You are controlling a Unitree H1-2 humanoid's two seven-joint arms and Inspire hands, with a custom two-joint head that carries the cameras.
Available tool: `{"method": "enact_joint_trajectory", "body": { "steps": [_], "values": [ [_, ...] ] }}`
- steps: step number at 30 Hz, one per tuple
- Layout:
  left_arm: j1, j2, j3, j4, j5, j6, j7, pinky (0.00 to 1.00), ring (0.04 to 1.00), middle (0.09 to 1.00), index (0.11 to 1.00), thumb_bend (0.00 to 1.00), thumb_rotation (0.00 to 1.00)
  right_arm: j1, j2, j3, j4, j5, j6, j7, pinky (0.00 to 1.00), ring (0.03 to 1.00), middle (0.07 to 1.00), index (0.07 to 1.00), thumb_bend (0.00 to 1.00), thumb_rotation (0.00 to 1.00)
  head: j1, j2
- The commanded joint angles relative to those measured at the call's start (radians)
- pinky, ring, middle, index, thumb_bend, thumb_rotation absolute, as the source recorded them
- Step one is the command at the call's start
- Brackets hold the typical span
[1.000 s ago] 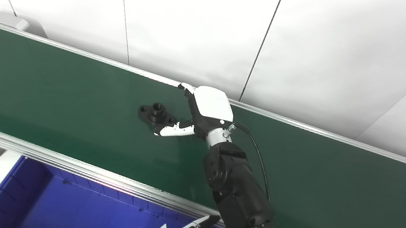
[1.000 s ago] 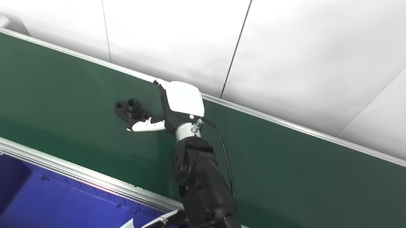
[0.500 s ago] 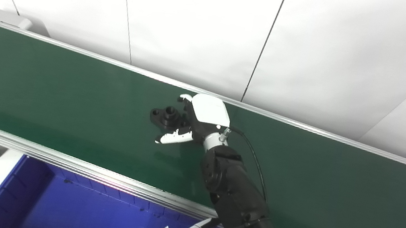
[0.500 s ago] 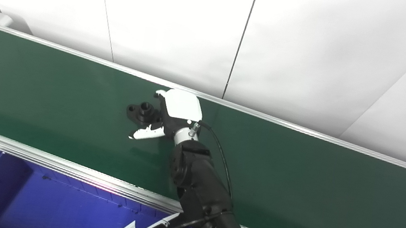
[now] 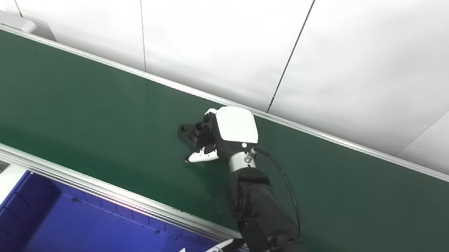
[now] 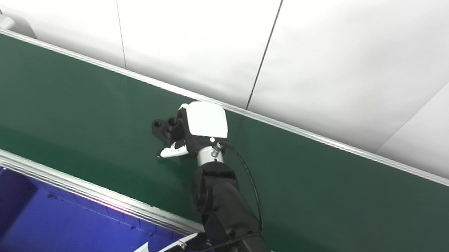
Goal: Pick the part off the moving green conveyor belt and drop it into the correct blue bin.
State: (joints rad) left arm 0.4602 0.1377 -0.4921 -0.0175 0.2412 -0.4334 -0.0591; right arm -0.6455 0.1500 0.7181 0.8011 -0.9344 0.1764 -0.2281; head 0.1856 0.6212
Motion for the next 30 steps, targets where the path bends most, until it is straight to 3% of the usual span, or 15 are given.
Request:
{"method": "enact_joint_trajectory", "body": {
  "steps": [1, 10, 17, 23, 30],
  "values": [
    [0.013, -0.003, -0.003, -0.03, 0.0, -0.036, 0.012, 0.83, 0.928, 0.956, 0.957, 0.76, 0.8, -0.011, 0.005, 0.023, 0.012, -0.019, -0.001, 0.004, 0.09, 0.152, 0.244, 0.491, 0.52, 0.12, 0.001, 0.0],
    [0.02, -0.002, 0.01, -0.044, 0.015, -0.028, -0.002, 0.83, 0.929, 0.962, 0.965, 0.79, 0.82, 0.014, 0.003, 0.068, -0.01, -0.074, 0.102, 0.013, 0.05, 0.114, 0.204, 0.483, 0.52, 0.12, -0.002, 0.008],
    [0.03, -0.011, 0.022, -0.055, 0.011, -0.007, -0.01, 0.84, 0.927, 0.955, 0.961, 0.82, 0.82, 0.03, 0.001, 0.068, -0.012, -0.078, 0.101, -0.015, 0.04, 0.109, 0.195, 0.483, 0.52, 0.12, -0.005, 0.013],
    [0.037, -0.015, 0.029, -0.059, 0.005, -0.016, -0.011, 0.83, 0.925, 0.955, 0.955, 0.8, 0.81, 0.06, -0.01, 0.041, -0.039, -0.046, 0.062, -0.06, 0.05, 0.116, 0.196, 0.481, 0.52, 0.12, -0.023, 0.019],
    [0.05, -0.015, 0.03, -0.08, -0.027, 0.007, -0.028, 0.86, 0.945, 0.974, 0.959, 0.82, 0.8, 0.158, -0.094, 0.014, -0.306, -0.025, 0.033, -0.057, 0.08, 0.13, 0.208, 0.481, 0.51, 0.14, -0.06, 0.031]
  ]
}}
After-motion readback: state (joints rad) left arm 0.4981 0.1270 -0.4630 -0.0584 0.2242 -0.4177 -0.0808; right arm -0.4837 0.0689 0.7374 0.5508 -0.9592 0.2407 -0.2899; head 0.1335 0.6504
